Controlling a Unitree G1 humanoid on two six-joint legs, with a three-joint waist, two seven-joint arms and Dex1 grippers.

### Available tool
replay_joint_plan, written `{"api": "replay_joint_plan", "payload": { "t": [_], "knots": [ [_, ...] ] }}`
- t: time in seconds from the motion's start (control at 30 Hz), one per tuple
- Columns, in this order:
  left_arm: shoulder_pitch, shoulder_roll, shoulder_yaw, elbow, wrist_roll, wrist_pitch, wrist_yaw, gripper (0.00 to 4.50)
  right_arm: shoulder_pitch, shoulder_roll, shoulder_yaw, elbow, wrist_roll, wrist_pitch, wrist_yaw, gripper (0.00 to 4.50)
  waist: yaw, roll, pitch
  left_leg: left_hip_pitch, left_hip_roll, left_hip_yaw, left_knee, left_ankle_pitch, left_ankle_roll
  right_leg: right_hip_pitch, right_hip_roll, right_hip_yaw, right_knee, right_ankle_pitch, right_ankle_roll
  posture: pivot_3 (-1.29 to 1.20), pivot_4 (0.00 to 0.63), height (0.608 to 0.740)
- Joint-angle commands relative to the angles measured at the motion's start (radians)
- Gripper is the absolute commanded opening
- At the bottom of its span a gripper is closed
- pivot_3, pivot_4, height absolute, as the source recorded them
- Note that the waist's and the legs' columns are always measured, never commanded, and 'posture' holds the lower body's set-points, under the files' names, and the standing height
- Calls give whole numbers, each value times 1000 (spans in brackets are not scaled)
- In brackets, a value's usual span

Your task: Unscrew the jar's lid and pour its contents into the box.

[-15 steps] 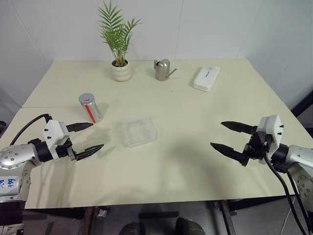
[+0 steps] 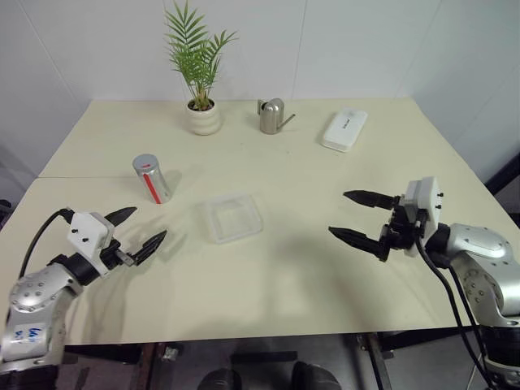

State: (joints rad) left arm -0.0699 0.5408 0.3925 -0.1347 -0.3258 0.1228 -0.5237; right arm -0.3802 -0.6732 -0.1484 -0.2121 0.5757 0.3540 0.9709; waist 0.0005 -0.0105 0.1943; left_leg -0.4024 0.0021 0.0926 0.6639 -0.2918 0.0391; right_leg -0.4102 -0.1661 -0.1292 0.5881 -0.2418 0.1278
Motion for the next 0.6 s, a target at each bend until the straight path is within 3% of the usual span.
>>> {"api": "replay_joint_plan", "payload": {
  "t": [0.03,0.17,0.3,0.47,0.6],
  "knots": [
    [-30,-83,-28,-84,82,14,187,4466,-48,26,31,-21,-17,24,-55,4500,3,-1,0,0,0,0,0,0,0,0,0,0,0,0,0,0,150,740],
    [-125,-208,-70,-49,192,53,413,4466,-110,75,85,-19,-24,61,-101,4500,12,-1,-1,0,0,0,1,0,0,0,0,0,1,1,0,0,150,740],
    [-210,-269,-92,17,290,70,564,4466,-161,125,122,7,-47,71,-135,4500,19,-4,-2,0,0,0,1,0,0,0,0,0,1,1,-1,0,150,740],
    [-333,-292,-109,181,345,52,668,4466,-190,189,152,8,-65,61,-172,4500,22,-4,-3,-1,0,1,1,0,0,-1,1,-1,0,1,-1,0,150,740],
    [-431,-275,-124,321,344,-7,663,4466,-190,220,157,-2,-72,60,-193,4500,24,-5,-3,-2,0,1,1,0,1,-1,1,-2,0,1,-1,0,150,740]
  ]
}}
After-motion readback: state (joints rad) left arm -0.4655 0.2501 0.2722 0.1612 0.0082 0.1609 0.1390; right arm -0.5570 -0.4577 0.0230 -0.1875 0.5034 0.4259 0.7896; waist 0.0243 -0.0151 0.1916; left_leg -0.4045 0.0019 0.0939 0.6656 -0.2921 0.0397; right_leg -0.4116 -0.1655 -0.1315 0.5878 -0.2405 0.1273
